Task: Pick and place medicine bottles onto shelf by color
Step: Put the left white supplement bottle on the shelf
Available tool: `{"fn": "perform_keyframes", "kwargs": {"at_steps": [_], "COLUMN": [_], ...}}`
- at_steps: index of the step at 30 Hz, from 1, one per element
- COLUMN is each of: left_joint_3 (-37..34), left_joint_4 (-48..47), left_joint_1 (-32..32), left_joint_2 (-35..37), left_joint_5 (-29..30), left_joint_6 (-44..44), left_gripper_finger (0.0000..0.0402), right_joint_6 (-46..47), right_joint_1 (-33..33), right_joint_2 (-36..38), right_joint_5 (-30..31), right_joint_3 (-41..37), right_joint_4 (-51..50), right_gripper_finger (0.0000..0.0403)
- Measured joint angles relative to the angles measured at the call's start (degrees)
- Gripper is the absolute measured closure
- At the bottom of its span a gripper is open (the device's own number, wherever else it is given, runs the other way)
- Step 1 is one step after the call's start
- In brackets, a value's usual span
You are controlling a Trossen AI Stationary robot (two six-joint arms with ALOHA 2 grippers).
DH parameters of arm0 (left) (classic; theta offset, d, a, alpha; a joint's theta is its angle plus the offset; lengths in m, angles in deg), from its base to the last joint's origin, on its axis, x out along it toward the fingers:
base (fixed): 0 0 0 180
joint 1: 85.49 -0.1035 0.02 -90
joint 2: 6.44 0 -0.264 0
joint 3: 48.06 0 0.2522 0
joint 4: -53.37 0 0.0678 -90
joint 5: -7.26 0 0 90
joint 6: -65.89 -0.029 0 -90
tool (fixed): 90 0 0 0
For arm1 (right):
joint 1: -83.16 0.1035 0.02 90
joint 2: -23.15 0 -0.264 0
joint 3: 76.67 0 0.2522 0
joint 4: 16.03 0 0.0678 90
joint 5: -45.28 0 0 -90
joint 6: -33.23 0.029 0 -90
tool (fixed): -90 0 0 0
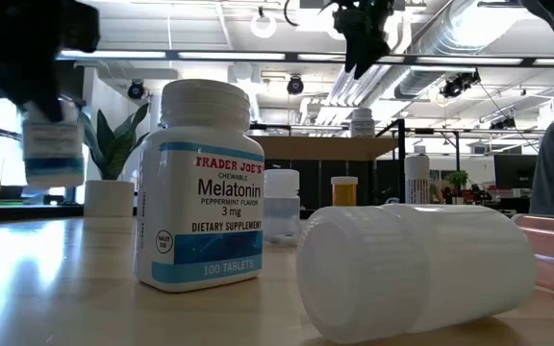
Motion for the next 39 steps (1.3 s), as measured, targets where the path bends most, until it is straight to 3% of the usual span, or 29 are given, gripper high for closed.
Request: {"fn": "perform_keyframes", "kwargs": {"at_steps": [8, 26, 33, 39], "left_joint_3": [4.0, 21.62, 29.13, 35.78], "left_joint_4": [-0.01, -0.3, -0.14, -0.18], "left_joint_1": [-11.39, -43.0, -53.57, -58.03], "left_joint_2": [4.65, 3.97, -0.35, -7.87], "left_joint_5": [0.34, -3.99, -5.42, -9.93], "left_joint_6": [-16.27, -56.95, -68.13, -74.85], "left_gripper_finger": [0.0231, 0.023, 0.0229, 0.0229], "right_joint_6": [0.54, 7.85, 11.79, 12.7], "right_joint_1": [2.87, 4.61, 6.37, 9.11], "right_joint_2": [0.75, 0.75, 0.73, 0.73], "right_joint_5": [0.02, 0.04, 0.04, 0.32], "right_joint_3": [0.0, 0.0, 0.0, 0.0], "right_joint_4": [0.54, 1.12, 1.12, 1.12], "right_gripper_finger": [0.0165, 0.0165, 0.0165, 0.0165]}}
